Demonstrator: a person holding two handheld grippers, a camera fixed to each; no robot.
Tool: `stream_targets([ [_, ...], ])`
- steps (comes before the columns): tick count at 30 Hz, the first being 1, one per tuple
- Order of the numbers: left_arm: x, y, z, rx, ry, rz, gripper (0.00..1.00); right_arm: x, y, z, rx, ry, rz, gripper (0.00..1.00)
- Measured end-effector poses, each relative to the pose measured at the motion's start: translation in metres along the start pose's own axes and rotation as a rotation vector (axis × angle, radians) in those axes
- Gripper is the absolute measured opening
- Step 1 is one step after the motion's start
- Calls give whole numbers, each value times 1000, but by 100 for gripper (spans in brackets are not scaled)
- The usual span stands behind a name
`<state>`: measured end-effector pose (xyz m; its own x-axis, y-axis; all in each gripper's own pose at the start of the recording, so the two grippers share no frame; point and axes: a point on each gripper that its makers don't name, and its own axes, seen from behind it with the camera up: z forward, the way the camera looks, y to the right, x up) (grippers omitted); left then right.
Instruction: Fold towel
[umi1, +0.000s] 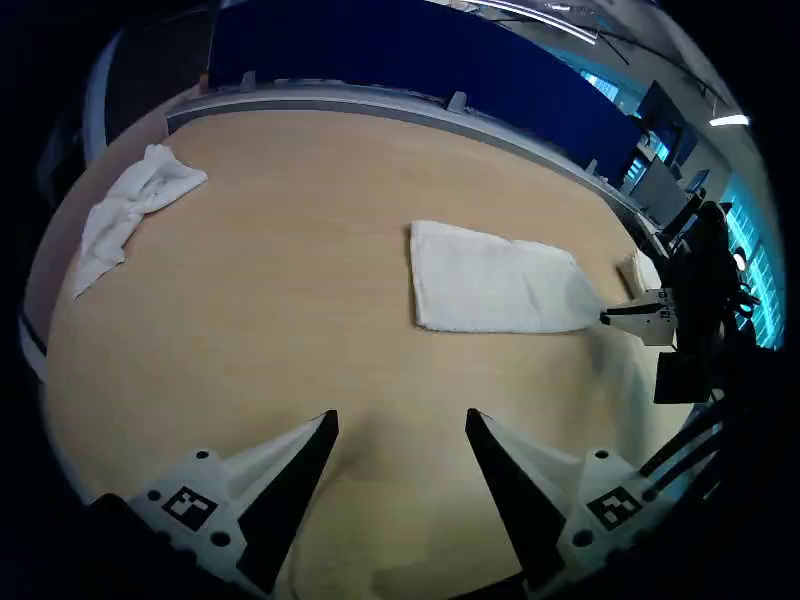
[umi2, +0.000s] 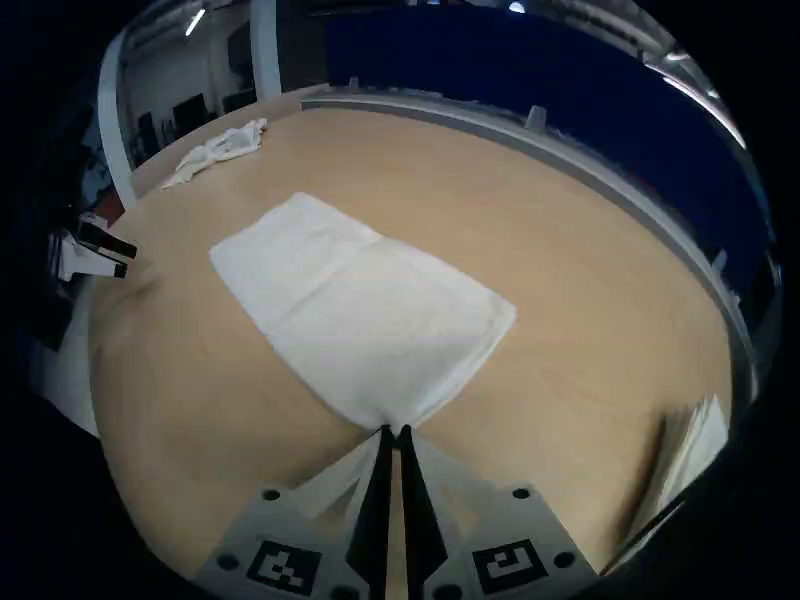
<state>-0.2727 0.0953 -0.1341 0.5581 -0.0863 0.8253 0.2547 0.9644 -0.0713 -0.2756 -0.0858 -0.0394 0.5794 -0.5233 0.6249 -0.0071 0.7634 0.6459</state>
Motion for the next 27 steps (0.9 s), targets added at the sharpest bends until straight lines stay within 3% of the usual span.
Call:
stream_targets([
  [7, 6, -3, -5, -2, 21, -15, 95, 43, -5, -14, -8, 63, -37, 6],
  [16, 22, -6, -18, -14, 71, -45, 95, 115, -27, -23, 4, 157, -114, 5],
  [27, 27, -18, -39, -12, 119, -99, 95, 173, -86, -7, 73, 204, -219, 5],
])
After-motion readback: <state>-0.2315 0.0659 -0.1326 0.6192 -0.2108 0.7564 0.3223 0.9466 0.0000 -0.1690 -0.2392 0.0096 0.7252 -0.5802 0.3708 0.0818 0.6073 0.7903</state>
